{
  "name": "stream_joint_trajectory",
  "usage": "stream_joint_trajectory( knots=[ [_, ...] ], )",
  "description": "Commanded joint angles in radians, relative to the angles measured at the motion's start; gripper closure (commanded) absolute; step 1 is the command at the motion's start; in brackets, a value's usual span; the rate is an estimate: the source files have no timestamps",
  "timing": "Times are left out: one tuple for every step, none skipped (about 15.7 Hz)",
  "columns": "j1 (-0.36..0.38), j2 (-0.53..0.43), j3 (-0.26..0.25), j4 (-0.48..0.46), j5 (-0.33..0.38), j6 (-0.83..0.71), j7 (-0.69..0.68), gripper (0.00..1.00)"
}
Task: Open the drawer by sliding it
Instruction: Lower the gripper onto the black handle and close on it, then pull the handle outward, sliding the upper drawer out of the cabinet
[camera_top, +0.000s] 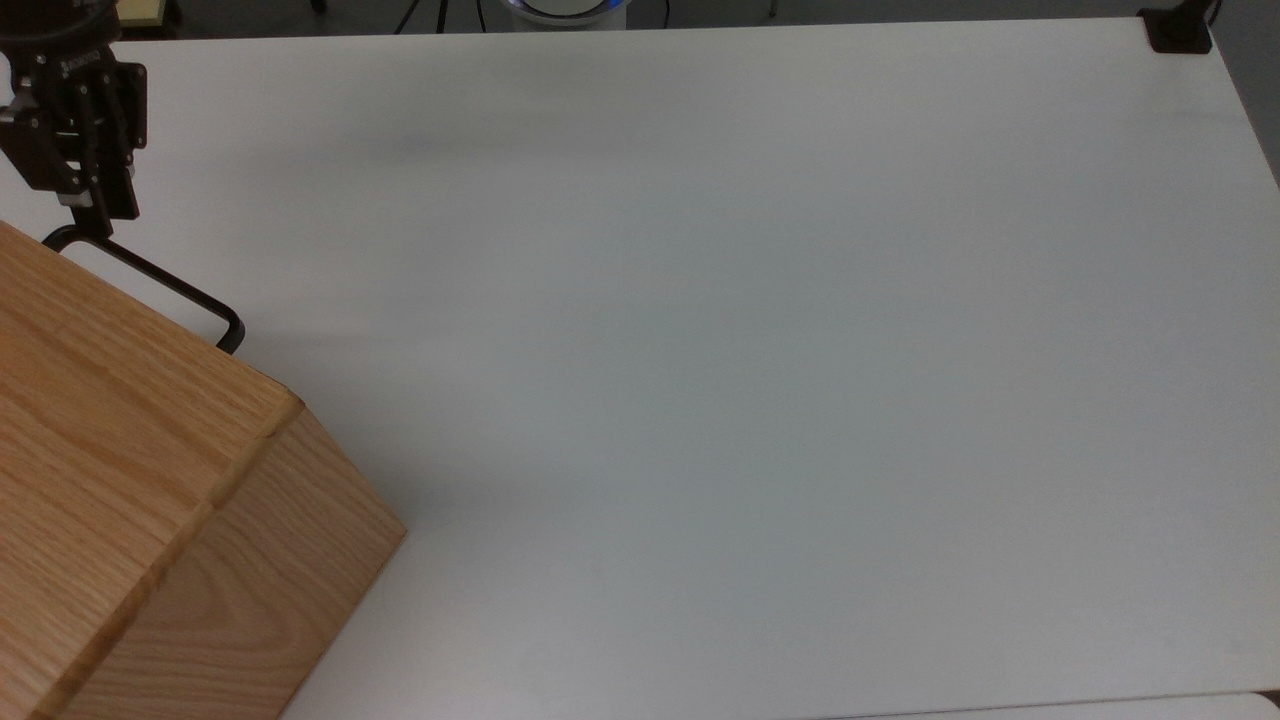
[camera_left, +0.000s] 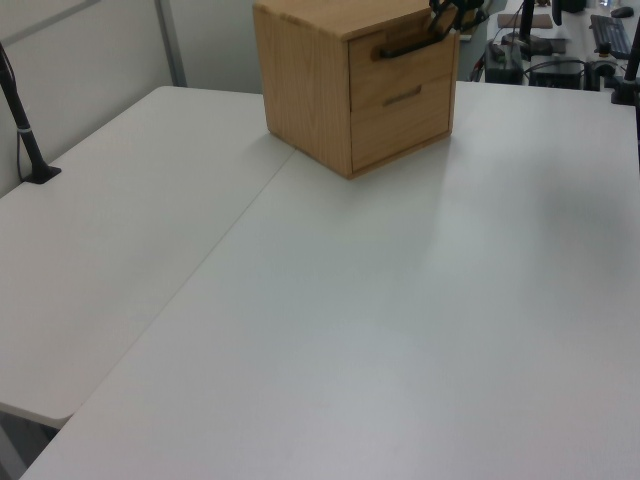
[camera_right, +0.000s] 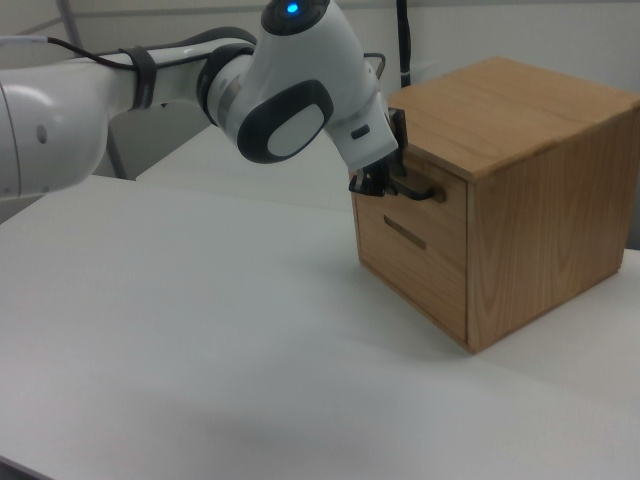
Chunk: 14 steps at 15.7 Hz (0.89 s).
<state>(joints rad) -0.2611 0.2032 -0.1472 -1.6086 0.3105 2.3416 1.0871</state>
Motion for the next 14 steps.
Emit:
stream_joint_trajectory(
  knots=[
    [0.008,0.013,-0.005,-0.007,0.022,0.027,0.017,0.67],
    [0.008,0.018,-0.005,-0.007,0.022,0.031,0.017,0.67],
    [0.011,0.022,-0.005,-0.007,0.022,0.047,0.017,0.67],
    [0.011,0.033,-0.003,-0.007,0.024,0.06,0.019,0.67],
    [0.011,0.038,-0.003,-0.007,0.025,0.067,0.019,0.67],
    [0.011,0.041,-0.003,-0.005,0.028,0.074,0.019,0.67],
    [0.011,0.048,-0.003,-0.007,0.032,0.082,0.019,0.68],
    [0.013,0.05,-0.003,-0.005,0.03,0.084,0.019,0.69],
    [0.013,0.048,-0.003,-0.007,0.029,0.082,0.016,0.73],
    [0.013,0.044,-0.003,-0.008,0.029,0.079,0.014,0.77],
    [0.013,0.038,-0.003,-0.01,0.027,0.071,0.008,0.84],
    [0.014,0.028,-0.003,-0.014,0.025,0.058,0.007,0.86],
    [0.014,0.016,-0.002,-0.017,0.019,0.015,0.004,0.87],
    [0.016,0.002,0.0,-0.017,0.013,-0.042,0.002,0.88]
  ],
)
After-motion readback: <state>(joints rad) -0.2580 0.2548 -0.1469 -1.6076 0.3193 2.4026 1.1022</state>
